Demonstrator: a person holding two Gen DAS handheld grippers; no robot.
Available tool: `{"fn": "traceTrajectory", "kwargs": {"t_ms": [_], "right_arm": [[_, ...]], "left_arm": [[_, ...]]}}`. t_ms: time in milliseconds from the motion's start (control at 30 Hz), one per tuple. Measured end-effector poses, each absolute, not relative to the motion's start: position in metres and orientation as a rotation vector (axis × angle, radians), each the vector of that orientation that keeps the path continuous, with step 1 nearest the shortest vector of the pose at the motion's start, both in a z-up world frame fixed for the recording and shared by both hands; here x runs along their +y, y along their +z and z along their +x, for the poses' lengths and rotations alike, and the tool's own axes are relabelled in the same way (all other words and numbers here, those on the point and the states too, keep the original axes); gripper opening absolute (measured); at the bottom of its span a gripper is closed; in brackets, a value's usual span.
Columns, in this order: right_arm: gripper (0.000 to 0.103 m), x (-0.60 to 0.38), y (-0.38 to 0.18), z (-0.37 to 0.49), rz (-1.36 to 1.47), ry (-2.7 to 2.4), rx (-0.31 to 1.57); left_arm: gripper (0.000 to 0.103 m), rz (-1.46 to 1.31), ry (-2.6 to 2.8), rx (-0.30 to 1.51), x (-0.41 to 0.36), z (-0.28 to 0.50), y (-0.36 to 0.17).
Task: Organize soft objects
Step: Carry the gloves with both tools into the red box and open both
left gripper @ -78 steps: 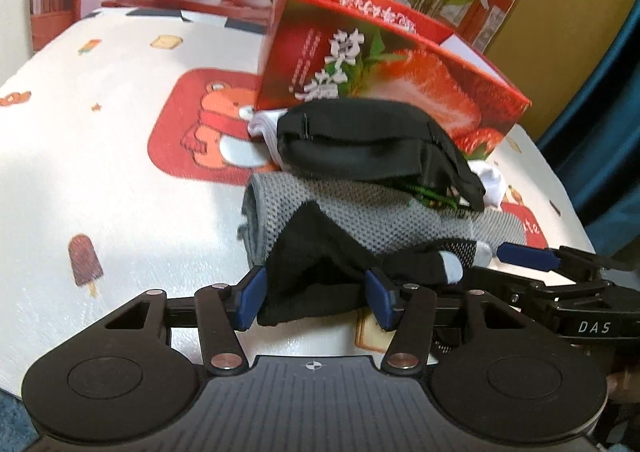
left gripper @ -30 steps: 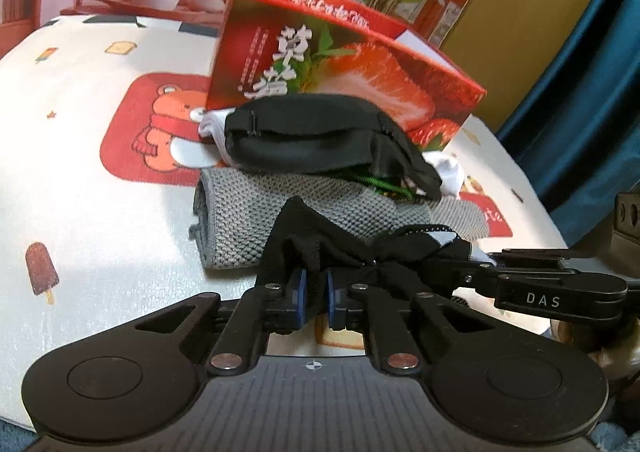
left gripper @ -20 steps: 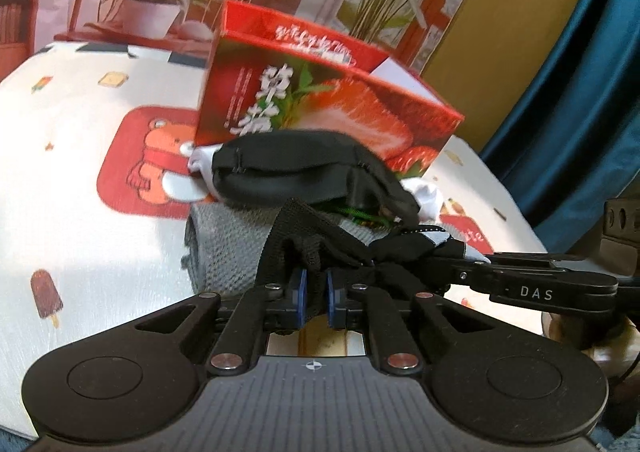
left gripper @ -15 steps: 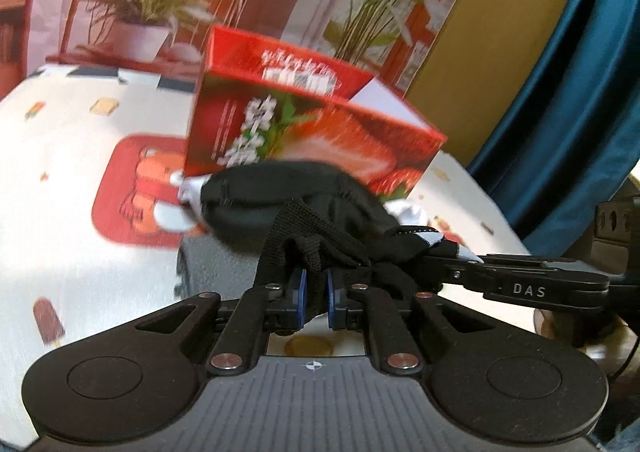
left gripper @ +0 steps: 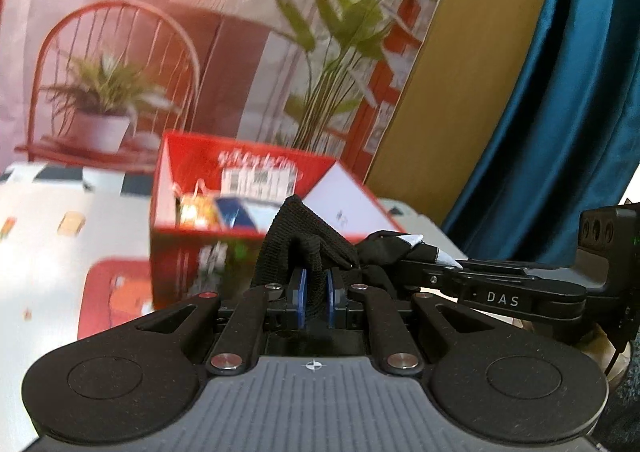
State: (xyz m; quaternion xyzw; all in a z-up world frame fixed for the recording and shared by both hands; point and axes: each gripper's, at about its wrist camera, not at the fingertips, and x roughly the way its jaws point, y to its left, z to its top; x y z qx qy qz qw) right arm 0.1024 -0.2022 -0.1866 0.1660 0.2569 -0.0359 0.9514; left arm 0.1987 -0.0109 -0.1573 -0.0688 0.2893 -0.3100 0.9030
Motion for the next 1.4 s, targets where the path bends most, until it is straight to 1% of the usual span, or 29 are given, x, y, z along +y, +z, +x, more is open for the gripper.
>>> {"fn": "traceTrajectory", "kwargs": {"t_ms": [233,500,633,800,1100,1267,1333,1400], "right_arm": [[0.008,-0.232,-0.16,0.138,0.284,-0.091,0.471],[0.008,-0.262,-0.153,0.188,0.238,-0.106,0.463],[0.008,-0.272,-0.165,0.213,0.237,-0.1,0.492],[0.008,-0.277,-0.192,0.237,0.263,-0.082,0.558],[0.009,-0.277,-0.229,0.252,0.332,-0.062,0.652],[0.015,-0.274,-0.235,0.252,0.322,-0.05,0.669],[0.02,-0.274,-0.235,0.252,0.316,-0.052,0.672],[0.021,-0.274,-0.234,0.251,0.313,-0.057,0.672]], "left_arm": [[0.011,-0.147,-0.646,0.586,-0.034,0.242,-0.139],[0.011,-0.151,-0.614,0.613,-0.052,0.291,-0.133],[0.011,-0.144,-0.592,0.67,-0.057,0.317,-0.143],[0.011,-0.122,-0.564,0.752,-0.055,0.338,-0.166],[0.012,-0.075,-0.526,0.823,-0.049,0.351,-0.187],[0.013,-0.042,-0.515,0.829,-0.047,0.352,-0.19],[0.013,-0.024,-0.502,0.83,-0.047,0.351,-0.19],[0.018,-0.007,-0.487,0.832,-0.047,0.351,-0.191]]}}
